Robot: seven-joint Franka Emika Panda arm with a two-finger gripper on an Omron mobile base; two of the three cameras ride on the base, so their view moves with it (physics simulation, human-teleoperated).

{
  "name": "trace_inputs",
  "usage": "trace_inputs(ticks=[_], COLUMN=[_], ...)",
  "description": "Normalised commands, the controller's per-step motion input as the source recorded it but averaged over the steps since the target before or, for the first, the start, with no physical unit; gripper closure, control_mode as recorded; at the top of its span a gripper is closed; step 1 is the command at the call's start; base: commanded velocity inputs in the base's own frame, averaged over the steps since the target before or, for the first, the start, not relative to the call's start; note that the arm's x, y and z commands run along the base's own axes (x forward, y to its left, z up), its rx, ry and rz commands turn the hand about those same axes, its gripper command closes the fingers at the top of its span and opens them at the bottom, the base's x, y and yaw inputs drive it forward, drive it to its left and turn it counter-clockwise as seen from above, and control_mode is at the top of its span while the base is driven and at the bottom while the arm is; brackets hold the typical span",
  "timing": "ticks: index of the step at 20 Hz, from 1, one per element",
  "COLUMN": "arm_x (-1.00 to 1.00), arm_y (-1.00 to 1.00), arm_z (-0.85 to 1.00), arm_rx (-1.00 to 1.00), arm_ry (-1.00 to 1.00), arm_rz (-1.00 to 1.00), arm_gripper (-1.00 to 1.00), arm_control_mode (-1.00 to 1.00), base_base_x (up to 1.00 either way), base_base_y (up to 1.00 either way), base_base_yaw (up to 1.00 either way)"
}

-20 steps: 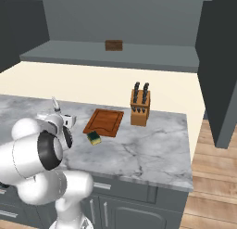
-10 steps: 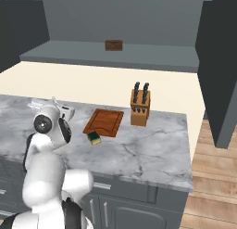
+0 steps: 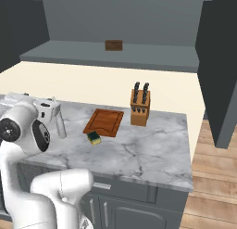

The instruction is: Pick the sponge and spray from the cabinet and place them on the counter.

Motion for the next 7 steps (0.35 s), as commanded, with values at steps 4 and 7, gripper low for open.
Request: trace_inputs(ticks=[4, 7], arm_x=[-0.74, -0.78], arm_y=[-0.06, 0.0], arm_z=[0.24, 0.16], arm_rx=[0.05, 0.0], arm_ry=[-0.46, -0.45], arm_rz=[0.0, 0.0], arm_gripper=[-1.0, -1.0], arm_control_mode=[-1.0, -1.0], base_base_x=[0.0, 0.0], base_base_y=[0.0, 0.0], base_base_yaw=[0.0, 0.0])
